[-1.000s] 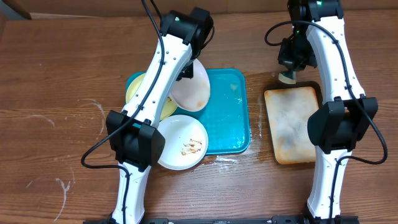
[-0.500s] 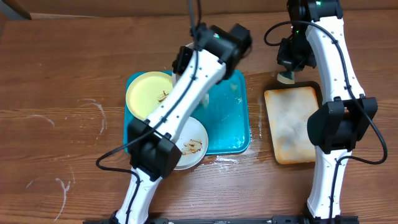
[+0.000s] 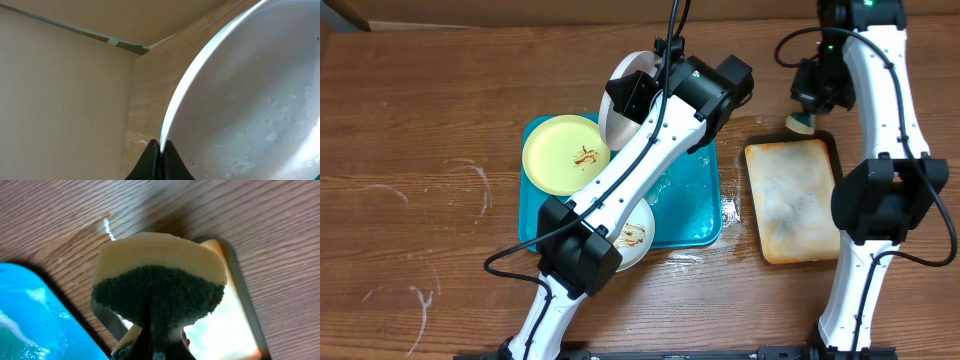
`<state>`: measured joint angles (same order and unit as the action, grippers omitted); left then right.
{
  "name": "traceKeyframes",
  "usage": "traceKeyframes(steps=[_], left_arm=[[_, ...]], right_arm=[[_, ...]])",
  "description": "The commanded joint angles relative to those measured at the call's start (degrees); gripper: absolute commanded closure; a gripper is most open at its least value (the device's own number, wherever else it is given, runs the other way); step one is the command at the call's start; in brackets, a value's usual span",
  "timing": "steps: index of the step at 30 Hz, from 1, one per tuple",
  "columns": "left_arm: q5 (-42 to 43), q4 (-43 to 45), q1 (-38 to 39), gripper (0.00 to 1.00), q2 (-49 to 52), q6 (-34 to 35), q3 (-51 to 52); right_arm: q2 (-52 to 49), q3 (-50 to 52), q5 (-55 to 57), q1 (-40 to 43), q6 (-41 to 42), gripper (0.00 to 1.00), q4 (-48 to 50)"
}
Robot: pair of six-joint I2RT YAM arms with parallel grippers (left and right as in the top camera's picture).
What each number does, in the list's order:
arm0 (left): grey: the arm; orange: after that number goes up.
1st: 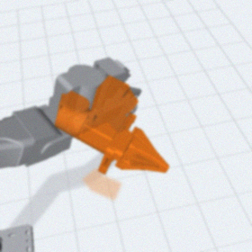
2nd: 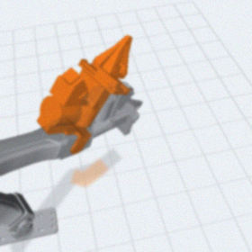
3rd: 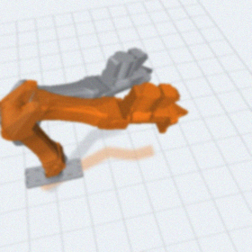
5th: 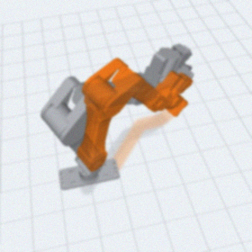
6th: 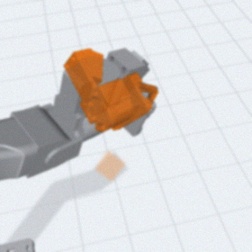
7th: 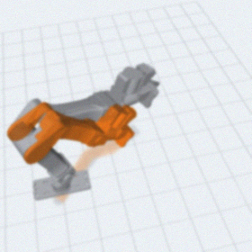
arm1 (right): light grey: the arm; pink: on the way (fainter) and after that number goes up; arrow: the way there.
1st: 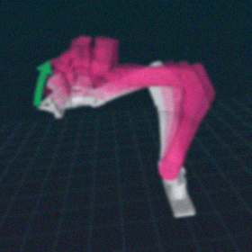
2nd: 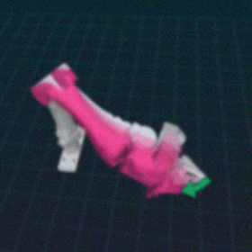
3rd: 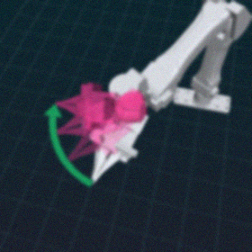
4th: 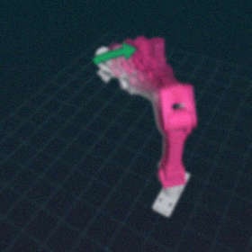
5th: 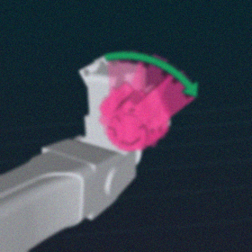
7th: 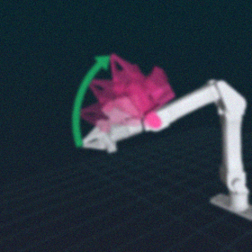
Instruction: Clean dirty plates on tray and stack at the side
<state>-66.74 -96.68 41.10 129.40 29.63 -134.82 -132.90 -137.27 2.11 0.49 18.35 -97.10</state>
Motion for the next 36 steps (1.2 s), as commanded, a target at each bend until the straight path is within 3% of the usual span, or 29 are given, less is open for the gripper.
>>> traceKeyframes(steps=[1,14,24,29,33,36], left_arm=[[-2.9,-0.1,1.0,0.96,-0.2,-0.2,-1.5],[-2.0,-0.1,1.0,0.96,-0.2,0.2,-1.5],[-1.6,-0.1,1.1,0.96,-0.2,0.4,-1.5],[12.2,0.0,1.4,0.96,-0.2,-1.9,-1.5],[6.1,-0.2,1.3,0.96,-0.2,-2.0,-1.4],[16.2,1.0,1.3,0.96,-0.2,-2.4,-2.1]], right_arm=[[3.1,1.7,-0.5,2.0,-0.4,0.96,0.0],[9.1,18.5,1.0,3.7,0.3,0.96,2.5],[16.3,20.0,1.0,4.2,1.0,0.96,3.0],[16.6,20.0,0.7,4.2,0.9,0.96,3.0],[16.6,20.0,0.7,4.2,0.9,0.96,3.0],[16.6,20.0,0.7,4.2,0.9,0.96,3.1]])
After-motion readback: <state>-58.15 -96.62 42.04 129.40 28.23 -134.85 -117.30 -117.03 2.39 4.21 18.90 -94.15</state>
